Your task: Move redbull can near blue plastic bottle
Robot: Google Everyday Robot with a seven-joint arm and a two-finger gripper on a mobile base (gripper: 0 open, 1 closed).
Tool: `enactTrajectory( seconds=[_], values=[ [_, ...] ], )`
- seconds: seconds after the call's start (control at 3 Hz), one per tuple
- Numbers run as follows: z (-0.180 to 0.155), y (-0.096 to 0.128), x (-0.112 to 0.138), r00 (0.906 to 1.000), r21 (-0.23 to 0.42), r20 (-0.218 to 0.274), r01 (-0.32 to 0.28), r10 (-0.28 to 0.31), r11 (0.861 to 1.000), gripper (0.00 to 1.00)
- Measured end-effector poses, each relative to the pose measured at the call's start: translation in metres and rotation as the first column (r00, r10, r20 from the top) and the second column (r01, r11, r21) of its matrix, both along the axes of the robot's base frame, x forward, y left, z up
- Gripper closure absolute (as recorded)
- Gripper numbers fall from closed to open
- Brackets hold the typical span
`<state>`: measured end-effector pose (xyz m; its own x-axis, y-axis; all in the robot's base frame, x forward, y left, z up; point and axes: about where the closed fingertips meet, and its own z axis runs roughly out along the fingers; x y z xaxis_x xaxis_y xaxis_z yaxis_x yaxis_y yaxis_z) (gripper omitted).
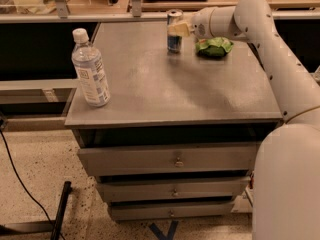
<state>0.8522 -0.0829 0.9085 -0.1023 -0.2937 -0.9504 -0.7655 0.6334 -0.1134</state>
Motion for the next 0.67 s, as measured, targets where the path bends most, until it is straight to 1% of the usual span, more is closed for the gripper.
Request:
enactTrajectory(
  seconds=[0.33,0.67],
  values=[
    [0.024,0.002,-0.010,0.9998,0.028,0.008,-0.017,0.017,0.999,1.00],
    [0.063,0.038,-0.043,0.9888,0.017,0.049,-0.142,0.141,0.990,1.00]
  ],
)
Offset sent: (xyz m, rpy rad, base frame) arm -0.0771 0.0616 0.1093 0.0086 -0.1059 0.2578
